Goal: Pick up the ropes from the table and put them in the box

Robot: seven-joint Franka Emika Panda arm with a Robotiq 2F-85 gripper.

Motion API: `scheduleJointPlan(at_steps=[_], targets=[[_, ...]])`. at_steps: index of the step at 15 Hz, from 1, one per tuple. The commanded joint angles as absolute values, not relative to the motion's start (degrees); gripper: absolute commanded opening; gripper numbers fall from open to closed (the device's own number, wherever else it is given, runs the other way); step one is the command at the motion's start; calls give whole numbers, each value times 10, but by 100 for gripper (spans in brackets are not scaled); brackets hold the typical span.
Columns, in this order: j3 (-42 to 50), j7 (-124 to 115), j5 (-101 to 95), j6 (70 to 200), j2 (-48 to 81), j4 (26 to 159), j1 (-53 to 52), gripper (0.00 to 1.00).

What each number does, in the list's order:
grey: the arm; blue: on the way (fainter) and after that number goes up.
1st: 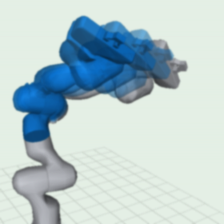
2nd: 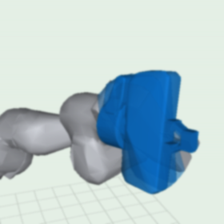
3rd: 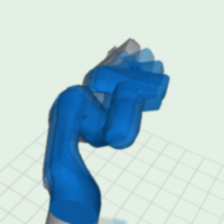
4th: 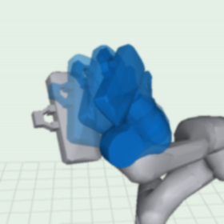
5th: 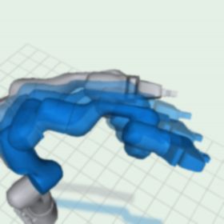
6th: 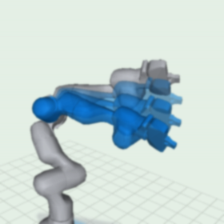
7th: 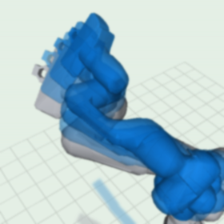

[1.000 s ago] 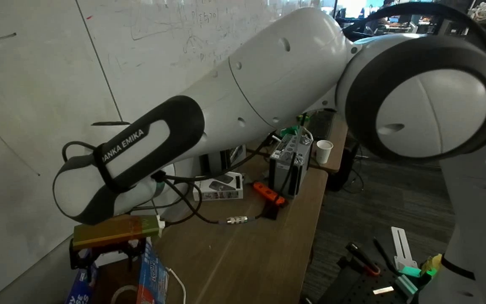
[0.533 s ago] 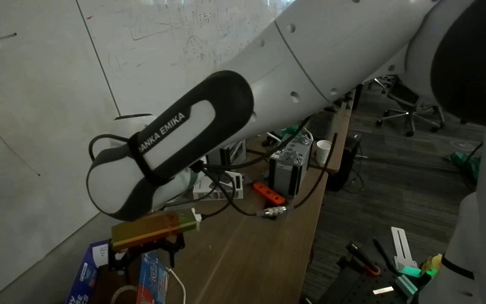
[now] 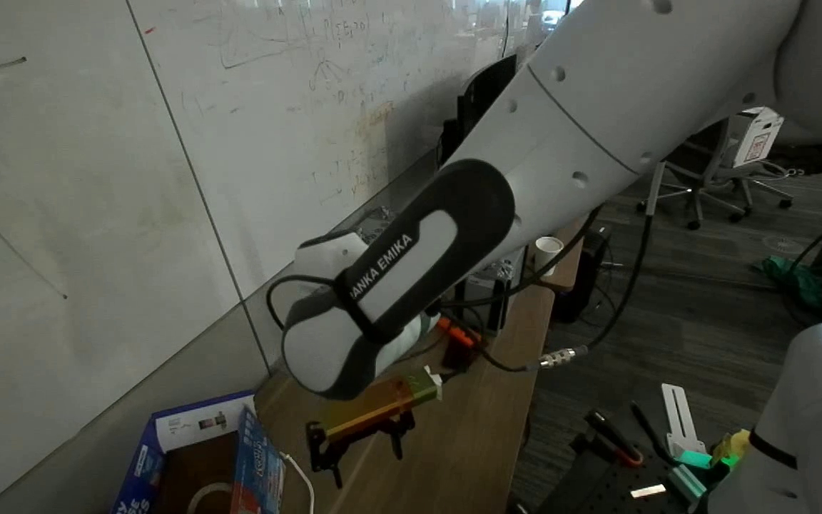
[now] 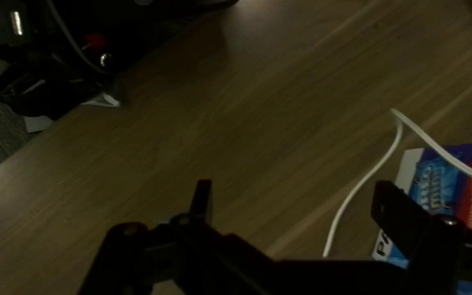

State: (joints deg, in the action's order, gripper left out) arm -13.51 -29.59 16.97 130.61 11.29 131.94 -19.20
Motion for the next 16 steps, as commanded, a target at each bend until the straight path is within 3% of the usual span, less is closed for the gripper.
scheduleJointPlan(at_steps=[1, 12, 16], targets=[[-146, -239, 169, 1353, 141, 1347, -189, 100], [-182, -117, 238, 1482, 305, 1294, -170, 100], [-191, -119, 251, 1585, 364, 1269, -167, 100]])
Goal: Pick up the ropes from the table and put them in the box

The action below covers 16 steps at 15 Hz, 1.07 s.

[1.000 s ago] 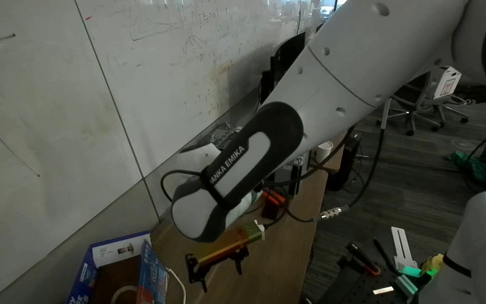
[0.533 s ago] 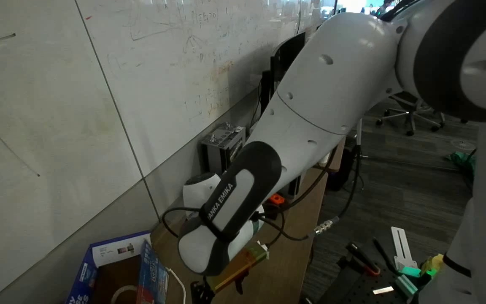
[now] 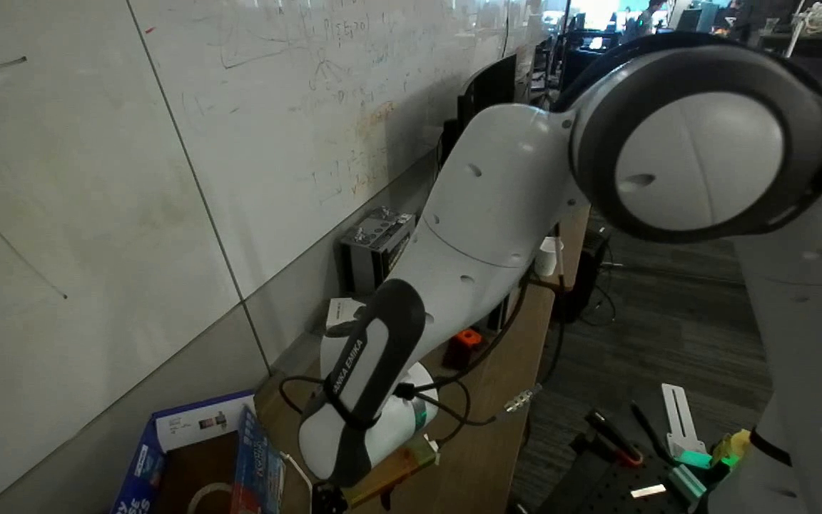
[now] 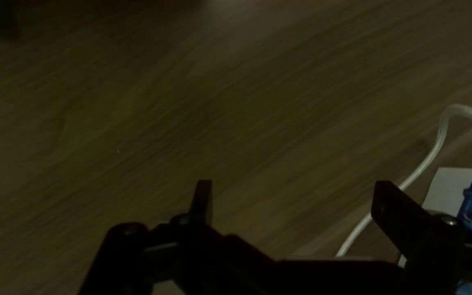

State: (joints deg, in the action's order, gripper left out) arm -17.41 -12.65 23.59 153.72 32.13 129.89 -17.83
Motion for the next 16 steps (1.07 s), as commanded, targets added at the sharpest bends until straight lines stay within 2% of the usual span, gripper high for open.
scheduleJointPlan(at_steps=[1, 4, 12, 16], targets=[[-191, -125, 244, 1601, 375, 1265, -174, 100], [-210, -135, 243, 1629, 403, 1253, -178, 100], [-231, -179, 245, 1589, 445, 1207, -191, 100], [-239, -185, 252, 1511, 455, 1171, -181, 100]])
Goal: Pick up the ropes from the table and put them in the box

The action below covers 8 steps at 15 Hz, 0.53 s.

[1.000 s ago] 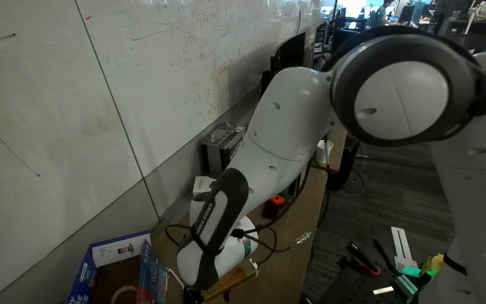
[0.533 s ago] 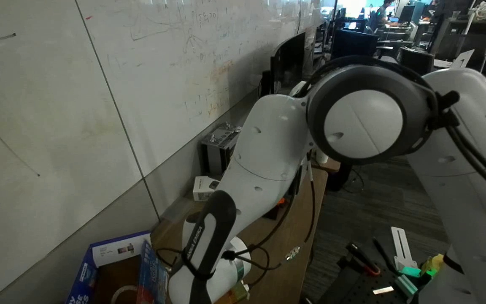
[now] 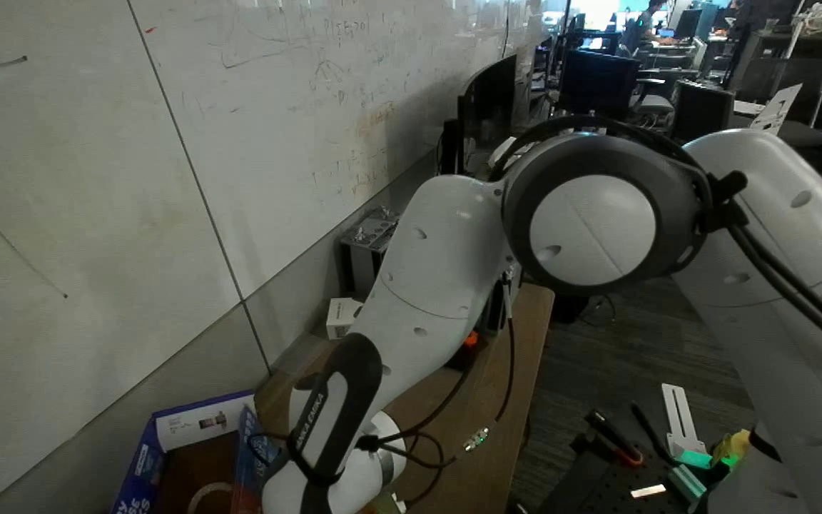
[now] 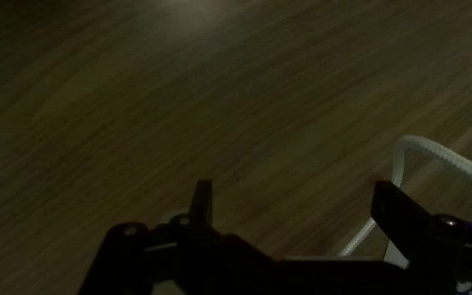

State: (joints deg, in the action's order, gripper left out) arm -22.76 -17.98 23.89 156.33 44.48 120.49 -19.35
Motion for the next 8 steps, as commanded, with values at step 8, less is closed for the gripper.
scheduleJointPlan(at_steps=[8], targets=[[-240, -170, 294, 1342, 478, 1094, -168, 100]])
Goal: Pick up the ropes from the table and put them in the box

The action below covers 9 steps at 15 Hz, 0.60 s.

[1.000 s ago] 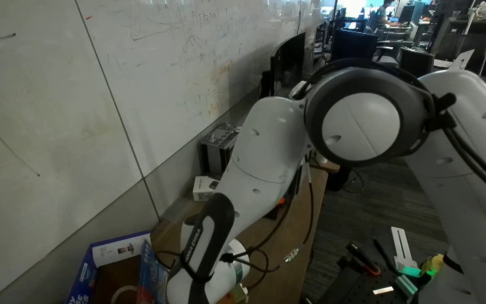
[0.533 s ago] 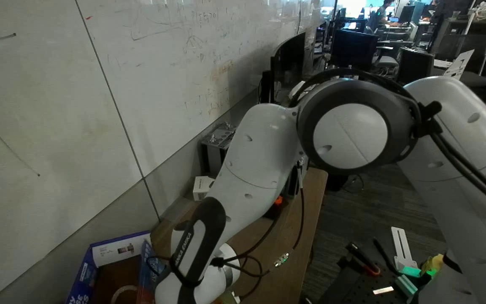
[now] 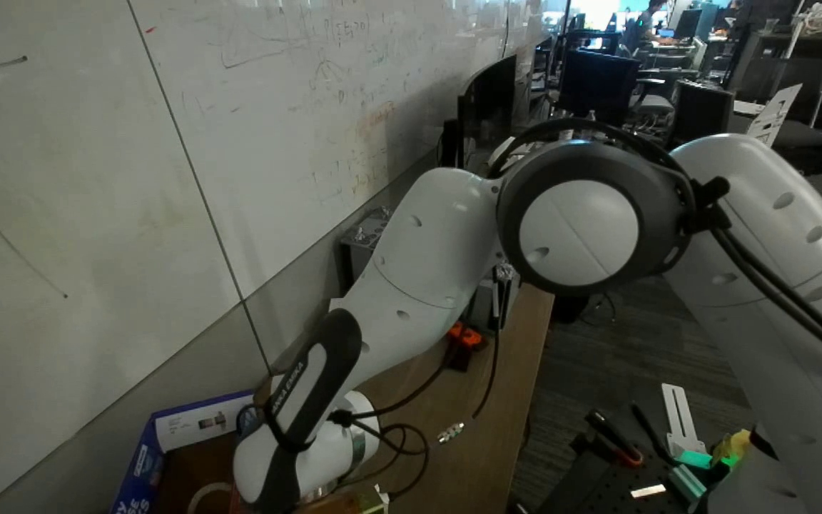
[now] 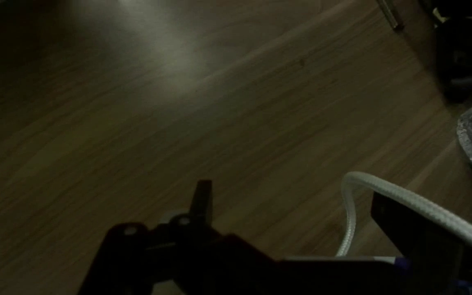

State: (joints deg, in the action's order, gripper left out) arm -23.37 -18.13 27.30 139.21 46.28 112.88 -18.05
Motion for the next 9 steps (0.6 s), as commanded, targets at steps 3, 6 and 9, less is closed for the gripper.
scheduleJointPlan(at_steps=[3, 6, 9], targets=[[-232, -175, 306, 1302, 485, 1074, -169, 100], [-225, -177, 311, 1280, 496, 1055, -171, 100], [-222, -178, 316, 1259, 503, 1042, -171, 100]])
